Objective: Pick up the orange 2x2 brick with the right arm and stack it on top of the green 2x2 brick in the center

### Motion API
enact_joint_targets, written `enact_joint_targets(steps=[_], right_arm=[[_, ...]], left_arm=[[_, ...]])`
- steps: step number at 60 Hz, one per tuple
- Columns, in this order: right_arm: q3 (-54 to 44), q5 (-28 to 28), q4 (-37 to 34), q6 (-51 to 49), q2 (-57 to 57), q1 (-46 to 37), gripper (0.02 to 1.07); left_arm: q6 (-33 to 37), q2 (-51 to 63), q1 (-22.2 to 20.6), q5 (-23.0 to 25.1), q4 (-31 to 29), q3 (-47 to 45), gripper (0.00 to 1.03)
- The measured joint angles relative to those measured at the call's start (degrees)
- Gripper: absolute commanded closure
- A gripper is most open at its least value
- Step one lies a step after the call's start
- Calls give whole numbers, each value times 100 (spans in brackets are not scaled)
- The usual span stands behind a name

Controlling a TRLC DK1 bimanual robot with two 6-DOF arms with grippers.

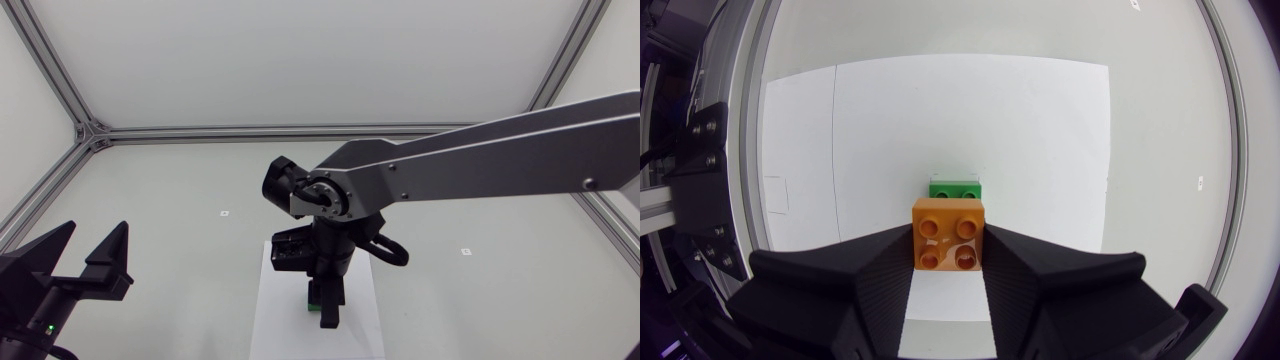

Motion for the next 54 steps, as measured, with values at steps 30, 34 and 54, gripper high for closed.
enact_joint_targets(steps=[30,34,54], right_arm=[[0,17,131,0,155,0,81],[2,17,133,0,162,0,81],[0,17,153,20,214,0,81]], left_arm=[[0,0,0,2,0,0,4],[-2,0,2,0,0,0,4],[0,0,2,0,0,0,4]])
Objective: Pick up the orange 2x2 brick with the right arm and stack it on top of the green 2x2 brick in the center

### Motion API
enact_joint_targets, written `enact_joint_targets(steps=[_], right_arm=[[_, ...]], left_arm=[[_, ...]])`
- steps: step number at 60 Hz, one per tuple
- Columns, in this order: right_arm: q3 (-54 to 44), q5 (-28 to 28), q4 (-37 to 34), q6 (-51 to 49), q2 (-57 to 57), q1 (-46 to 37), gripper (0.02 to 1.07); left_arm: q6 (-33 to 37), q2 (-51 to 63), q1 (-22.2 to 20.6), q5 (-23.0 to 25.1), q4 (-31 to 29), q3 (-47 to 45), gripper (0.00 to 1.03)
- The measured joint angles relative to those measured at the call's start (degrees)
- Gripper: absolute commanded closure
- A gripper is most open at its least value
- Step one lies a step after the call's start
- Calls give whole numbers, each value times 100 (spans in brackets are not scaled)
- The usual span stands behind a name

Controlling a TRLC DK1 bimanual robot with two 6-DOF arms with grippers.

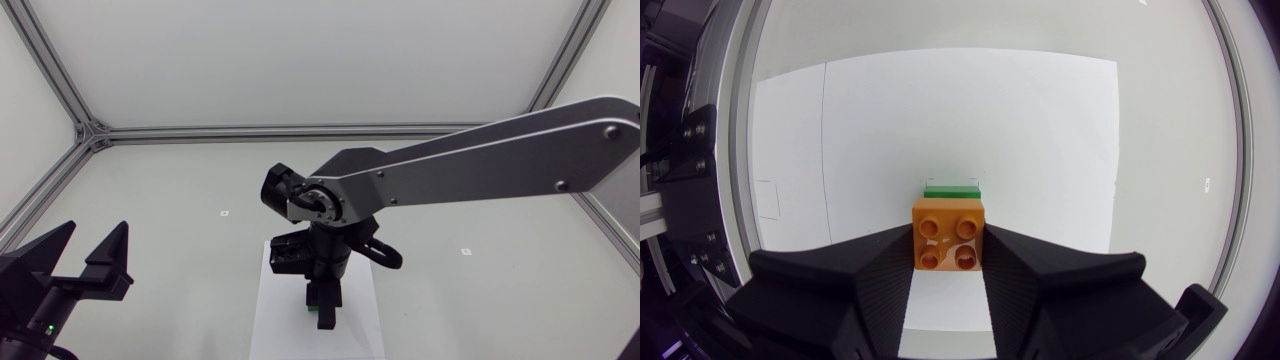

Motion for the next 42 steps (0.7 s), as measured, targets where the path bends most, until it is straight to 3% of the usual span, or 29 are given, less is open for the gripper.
enact_joint_targets(steps=[42], right_arm=[[0,98,127,85,85,2,81]], left_arm=[[-2,0,-2,0,0,0,4]])
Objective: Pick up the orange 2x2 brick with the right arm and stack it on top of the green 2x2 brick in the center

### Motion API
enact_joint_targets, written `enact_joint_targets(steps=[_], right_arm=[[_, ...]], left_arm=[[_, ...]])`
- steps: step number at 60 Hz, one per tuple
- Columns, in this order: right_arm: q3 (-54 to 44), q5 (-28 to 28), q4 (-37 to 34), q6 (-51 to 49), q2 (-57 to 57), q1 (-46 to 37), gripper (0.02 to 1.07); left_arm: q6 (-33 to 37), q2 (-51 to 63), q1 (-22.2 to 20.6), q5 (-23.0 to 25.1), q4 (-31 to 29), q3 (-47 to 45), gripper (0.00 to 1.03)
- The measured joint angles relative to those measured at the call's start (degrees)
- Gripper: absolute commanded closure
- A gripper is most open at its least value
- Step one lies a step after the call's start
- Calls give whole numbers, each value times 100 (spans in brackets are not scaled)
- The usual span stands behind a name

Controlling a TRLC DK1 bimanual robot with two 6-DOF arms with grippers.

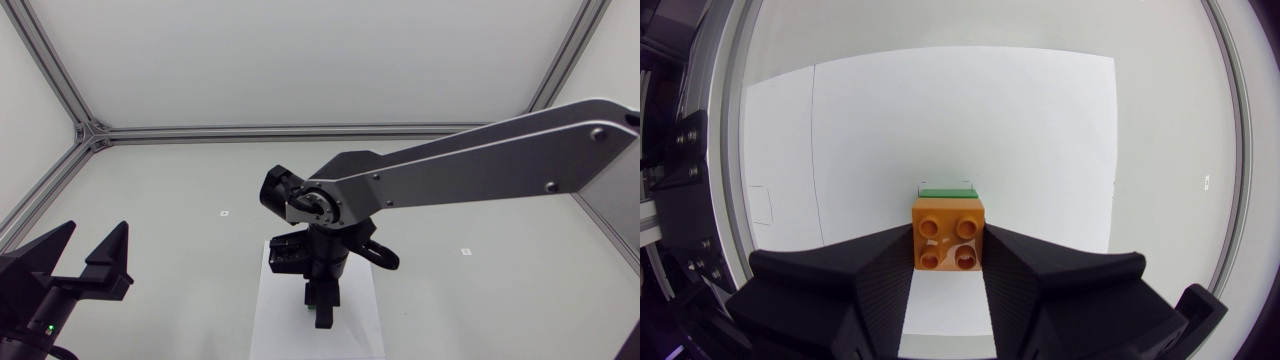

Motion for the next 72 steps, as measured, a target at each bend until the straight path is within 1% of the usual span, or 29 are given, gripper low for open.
enact_joint_targets(steps=[13,72], right_arm=[[0,205,22,42,2,35,81],[-7,232,22,247,22,142,82]], left_arm=[[2,0,0,0,0,0,4],[0,0,2,2,2,0,4]])
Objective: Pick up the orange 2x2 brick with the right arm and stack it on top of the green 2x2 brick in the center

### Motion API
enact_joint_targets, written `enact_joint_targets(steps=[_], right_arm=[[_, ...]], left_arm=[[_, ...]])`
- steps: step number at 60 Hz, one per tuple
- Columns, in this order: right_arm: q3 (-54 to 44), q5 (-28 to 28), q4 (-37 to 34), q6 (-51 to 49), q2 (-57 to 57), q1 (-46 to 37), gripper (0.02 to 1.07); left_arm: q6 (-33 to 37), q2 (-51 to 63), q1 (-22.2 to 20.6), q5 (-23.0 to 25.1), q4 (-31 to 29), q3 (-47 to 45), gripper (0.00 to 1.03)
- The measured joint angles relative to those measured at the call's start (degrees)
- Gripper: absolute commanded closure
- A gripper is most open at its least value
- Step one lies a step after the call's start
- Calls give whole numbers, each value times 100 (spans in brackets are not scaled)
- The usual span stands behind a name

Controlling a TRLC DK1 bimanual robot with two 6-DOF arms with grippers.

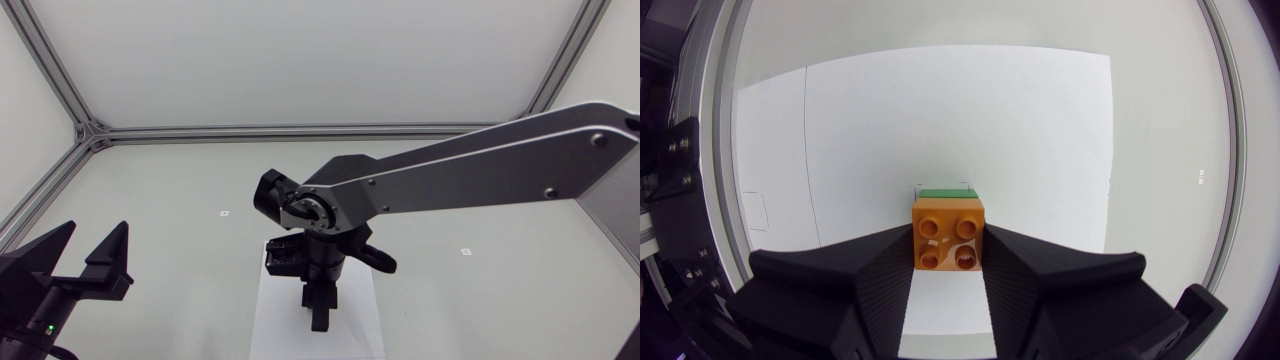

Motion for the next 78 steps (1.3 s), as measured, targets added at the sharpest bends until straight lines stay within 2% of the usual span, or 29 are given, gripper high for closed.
enact_joint_targets(steps=[27,43,60,78], right_arm=[[20,-35,-22,33,57,-7,82],[83,-273,-85,26,138,-122,81],[-37,-85,52,50,122,-68,82],[7,-118,13,-28,162,-70,81]], left_arm=[[2,0,-2,-2,0,0,4],[0,0,0,-2,-2,0,4],[2,0,0,0,-2,0,4],[2,0,-2,0,-2,0,4]])
